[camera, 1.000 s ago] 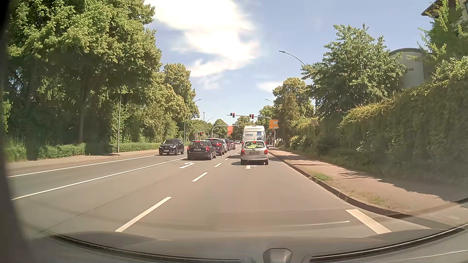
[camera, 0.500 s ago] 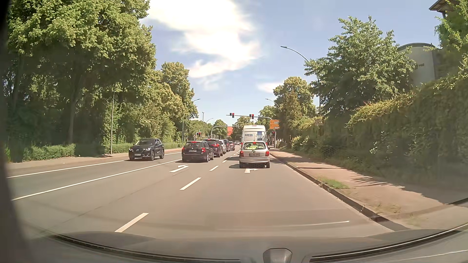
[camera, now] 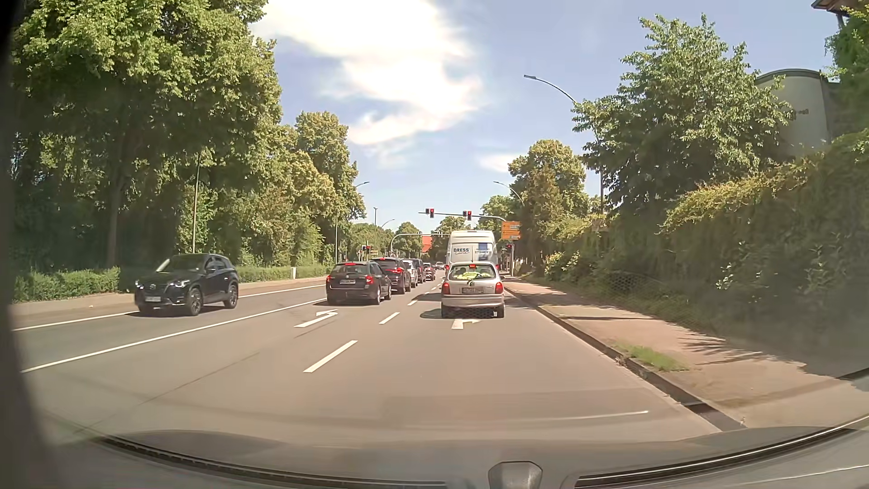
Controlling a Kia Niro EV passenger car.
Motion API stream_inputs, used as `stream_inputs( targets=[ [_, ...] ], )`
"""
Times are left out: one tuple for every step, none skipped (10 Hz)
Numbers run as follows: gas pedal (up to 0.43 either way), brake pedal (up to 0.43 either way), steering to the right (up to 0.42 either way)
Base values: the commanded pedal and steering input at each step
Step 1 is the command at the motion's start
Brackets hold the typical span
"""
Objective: Follow the waypoints while adhering to traffic rules and regulations
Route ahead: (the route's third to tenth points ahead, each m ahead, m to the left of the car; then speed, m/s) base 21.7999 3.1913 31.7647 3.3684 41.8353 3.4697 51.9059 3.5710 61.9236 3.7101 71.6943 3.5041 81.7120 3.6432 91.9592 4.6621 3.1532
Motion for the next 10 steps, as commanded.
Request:
stream_inputs(
  targets=[
    [0.000,0.110,0.004],
    [0.000,0.116,0.004],
    [0.000,0.134,0.004],
    [0.000,0.146,0.004],
    [0.000,0.165,0.004],
    [0.000,0.201,0.004],
    [0.000,0.220,0.004],
    [0.000,0.232,0.004],
    [0.000,0.226,0.004],
    [0.000,0.226,0.004]
  ],
)
